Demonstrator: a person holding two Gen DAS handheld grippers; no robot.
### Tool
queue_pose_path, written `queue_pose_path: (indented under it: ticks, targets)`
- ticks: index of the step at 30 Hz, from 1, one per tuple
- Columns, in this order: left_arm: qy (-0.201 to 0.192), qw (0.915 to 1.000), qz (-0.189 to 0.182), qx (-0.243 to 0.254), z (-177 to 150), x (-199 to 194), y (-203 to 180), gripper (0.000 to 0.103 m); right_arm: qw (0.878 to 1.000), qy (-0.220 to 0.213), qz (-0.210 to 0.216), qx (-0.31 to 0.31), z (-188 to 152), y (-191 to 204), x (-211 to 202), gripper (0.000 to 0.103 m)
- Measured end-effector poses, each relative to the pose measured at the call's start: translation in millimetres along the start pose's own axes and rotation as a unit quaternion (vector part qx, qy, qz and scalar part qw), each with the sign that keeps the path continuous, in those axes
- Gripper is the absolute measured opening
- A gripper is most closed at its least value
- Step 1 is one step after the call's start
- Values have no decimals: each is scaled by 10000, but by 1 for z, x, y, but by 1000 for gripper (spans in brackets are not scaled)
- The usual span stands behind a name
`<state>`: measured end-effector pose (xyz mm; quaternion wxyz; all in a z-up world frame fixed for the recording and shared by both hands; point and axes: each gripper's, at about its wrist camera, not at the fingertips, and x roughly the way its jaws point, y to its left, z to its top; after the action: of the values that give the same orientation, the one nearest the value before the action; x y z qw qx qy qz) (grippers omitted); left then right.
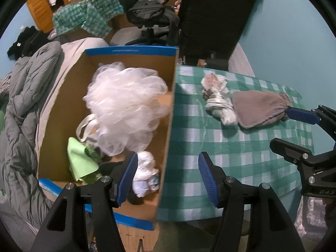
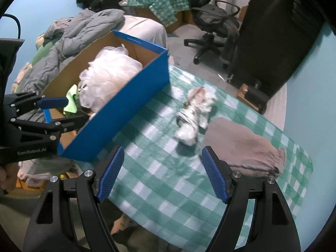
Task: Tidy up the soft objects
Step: 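Move both tools out of the box toward the plastic bundle and grey mitt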
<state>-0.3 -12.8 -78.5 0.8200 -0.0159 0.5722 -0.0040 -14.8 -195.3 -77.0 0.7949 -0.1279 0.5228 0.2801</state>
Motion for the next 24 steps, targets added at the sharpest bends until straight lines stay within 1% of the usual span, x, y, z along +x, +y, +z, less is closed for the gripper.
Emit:
queue_pose_path:
  ticks: [4, 8, 12, 15, 19, 24]
  targets:
    - [3, 9998, -37, 190, 8, 4, -19, 63, 9999, 3, -82, 106, -7, -17, -3, 77]
    - [12, 9993, -42, 361, 17, 9, -35, 68, 9996, 4, -173, 234, -9, -35, -6, 79]
    - [36, 9983, -76, 574, 29, 16, -54, 68, 9990, 32, -319, 323, -14, -56, -6, 81]
    - [77, 9975, -110, 689, 37, 23, -65, 72, 9984, 97, -409, 366, -15, -73, -3, 81]
    - [125, 9966, -186, 787, 50, 34, -78, 76, 9980, 183, -470, 388, -16, -94, 1, 81]
    - [320, 9961, -257, 782, 65, 54, -89, 76, 9974, 332, -576, 276, -12, -119, 12, 81]
